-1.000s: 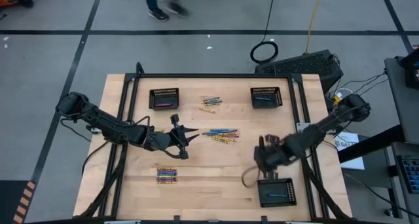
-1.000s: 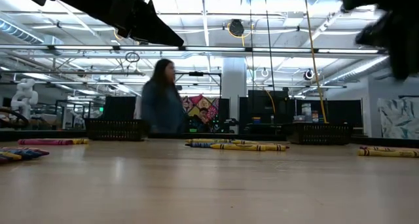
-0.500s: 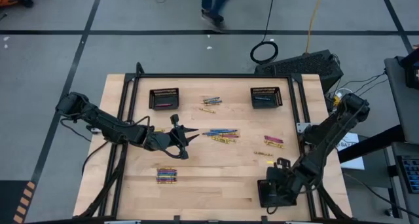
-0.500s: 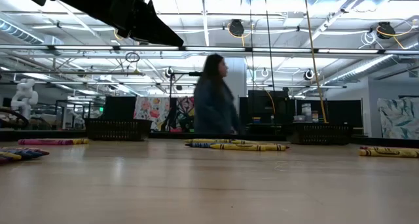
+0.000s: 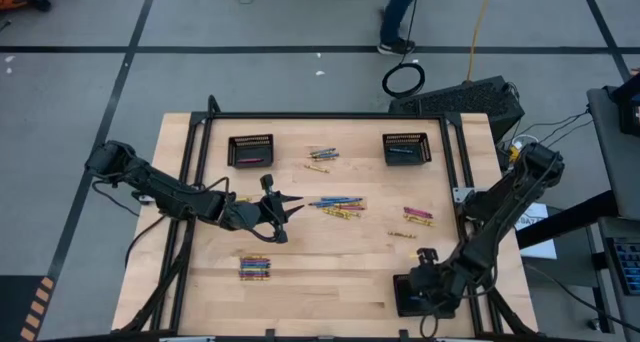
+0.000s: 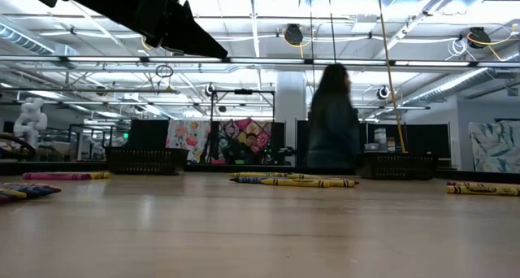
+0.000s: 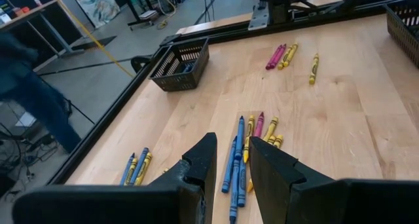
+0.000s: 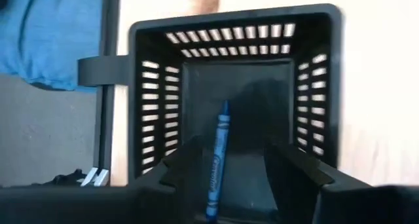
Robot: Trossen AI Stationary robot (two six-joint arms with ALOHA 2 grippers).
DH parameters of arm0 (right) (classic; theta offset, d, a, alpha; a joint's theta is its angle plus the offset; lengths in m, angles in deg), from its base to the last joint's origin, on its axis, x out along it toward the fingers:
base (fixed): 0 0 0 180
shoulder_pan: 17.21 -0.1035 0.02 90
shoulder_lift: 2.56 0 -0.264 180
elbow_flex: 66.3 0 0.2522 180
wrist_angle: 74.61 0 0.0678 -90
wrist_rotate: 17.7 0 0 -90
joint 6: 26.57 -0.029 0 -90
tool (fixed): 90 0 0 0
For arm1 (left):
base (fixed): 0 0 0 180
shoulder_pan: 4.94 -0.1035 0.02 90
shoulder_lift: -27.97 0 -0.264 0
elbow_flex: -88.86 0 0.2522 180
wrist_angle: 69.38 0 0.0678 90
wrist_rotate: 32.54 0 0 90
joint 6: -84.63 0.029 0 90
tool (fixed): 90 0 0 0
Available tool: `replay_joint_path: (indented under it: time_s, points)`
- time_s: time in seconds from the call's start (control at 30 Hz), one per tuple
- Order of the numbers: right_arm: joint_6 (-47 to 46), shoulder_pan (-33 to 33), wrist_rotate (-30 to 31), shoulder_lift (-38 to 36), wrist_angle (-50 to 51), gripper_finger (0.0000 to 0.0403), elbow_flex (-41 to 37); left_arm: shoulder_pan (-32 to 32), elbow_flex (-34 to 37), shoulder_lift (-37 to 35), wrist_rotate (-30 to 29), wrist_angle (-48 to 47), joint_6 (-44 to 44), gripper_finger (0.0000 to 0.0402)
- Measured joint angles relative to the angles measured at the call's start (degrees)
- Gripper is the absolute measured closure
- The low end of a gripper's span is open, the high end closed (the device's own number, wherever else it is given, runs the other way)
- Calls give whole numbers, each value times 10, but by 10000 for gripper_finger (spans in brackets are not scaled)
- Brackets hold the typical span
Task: Sort crayons
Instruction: Put the blue crayon into the top right black bin
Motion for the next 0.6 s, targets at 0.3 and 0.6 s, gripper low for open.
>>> replay_joint_path:
  time_s: [0.3, 0.6]
  points:
    - [36, -9, -2, 73, -40, 257, 5, 0, 0, 0, 0, 0, 0, 313]
    - [64, -9, 0, 105, -40, 257, 5, 0, 0, 0, 0, 0, 0, 313]
